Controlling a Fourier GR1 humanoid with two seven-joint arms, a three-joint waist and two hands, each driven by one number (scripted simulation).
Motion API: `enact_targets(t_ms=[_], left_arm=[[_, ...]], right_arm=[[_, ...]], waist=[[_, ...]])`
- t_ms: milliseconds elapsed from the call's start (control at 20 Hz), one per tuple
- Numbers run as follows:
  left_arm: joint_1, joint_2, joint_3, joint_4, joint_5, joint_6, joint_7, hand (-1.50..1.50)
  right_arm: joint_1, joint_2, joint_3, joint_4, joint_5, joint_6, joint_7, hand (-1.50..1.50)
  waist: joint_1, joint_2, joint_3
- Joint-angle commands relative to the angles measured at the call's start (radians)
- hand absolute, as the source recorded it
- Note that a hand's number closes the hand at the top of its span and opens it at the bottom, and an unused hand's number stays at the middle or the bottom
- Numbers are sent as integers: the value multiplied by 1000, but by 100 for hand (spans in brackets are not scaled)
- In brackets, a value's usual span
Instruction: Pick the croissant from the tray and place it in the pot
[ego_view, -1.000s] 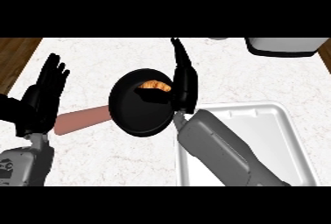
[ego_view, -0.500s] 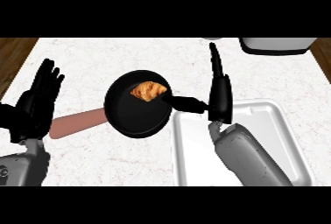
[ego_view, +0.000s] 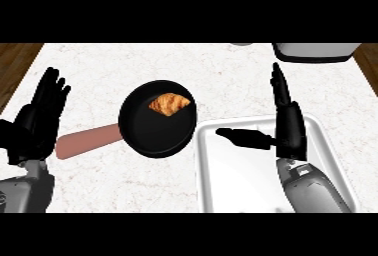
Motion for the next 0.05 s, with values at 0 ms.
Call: enact_targets(t_ms=[0], left_arm=[[-13,18,40,20,29,-41,-7,0]], right_arm=[[13,9,-27,-119,58,34,120,-150]], waist=[[0,0,0]])
